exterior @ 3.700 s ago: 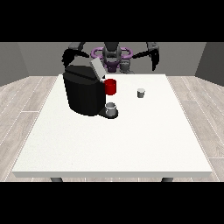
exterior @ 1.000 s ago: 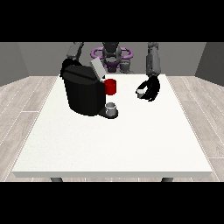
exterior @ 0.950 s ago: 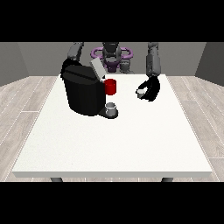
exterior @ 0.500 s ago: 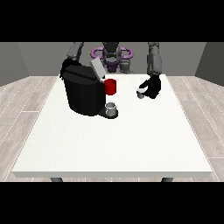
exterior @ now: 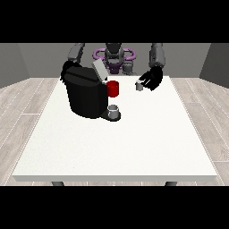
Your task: Insert the coffee pod into the coffee machine and close the lid
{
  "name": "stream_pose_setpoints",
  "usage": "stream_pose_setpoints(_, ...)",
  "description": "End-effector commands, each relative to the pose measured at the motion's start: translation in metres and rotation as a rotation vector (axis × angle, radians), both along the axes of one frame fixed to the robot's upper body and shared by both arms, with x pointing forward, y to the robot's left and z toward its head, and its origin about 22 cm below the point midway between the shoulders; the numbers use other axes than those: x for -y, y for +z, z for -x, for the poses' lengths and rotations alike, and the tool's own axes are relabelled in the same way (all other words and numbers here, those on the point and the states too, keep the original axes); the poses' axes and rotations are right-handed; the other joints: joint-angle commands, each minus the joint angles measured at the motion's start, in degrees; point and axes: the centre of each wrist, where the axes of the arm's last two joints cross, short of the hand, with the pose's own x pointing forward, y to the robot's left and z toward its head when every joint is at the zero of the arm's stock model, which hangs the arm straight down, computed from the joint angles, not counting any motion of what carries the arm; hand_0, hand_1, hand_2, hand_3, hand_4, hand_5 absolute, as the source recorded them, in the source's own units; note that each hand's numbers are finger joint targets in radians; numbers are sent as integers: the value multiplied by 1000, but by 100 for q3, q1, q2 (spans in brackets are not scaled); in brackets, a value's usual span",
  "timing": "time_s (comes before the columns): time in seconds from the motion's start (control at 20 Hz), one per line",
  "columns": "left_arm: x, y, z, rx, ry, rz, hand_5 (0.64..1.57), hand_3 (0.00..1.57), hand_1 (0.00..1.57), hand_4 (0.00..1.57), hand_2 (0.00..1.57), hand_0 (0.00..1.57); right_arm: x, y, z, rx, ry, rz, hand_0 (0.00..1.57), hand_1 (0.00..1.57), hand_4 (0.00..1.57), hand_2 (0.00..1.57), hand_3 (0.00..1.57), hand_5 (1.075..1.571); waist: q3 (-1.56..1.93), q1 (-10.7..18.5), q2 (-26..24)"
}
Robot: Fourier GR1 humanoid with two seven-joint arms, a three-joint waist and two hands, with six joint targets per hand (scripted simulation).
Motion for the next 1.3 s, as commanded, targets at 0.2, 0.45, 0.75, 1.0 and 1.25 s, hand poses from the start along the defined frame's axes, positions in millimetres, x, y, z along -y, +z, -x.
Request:
stream_pose_setpoints(0.2,-8,53,-21,65,-41,19,1571,1292,1252,573,1329,1252,-28,11,-3,24,78,3,0,0,468,0,0,1571,-4,-345,40)
stream_pose_setpoints(0.45,-3,83,-32,61,-28,34,1571,1288,1255,556,1332,1255,-35,8,2,50,86,-5,0,0,476,0,0,1571,-2,-477,-1)
stream_pose_setpoints(0.75,-18,157,-44,214,36,21,1571,1226,1017,503,1206,1017,-24,34,-14,126,158,-8,0,0,521,0,0,1571,-1,-851,430)
stream_pose_setpoints(1.0,-17,169,-49,188,59,65,1571,1198,1239,476,1262,1239,-51,70,-25,135,151,-2,0,0,507,0,0,1571,-4,-1002,464)
stream_pose_setpoints(1.25,-13,201,-52,251,65,65,1571,1276,1284,519,1340,1284,-45,65,-20,182,152,21,0,0,502,0,0,1571,-2,-1271,770)
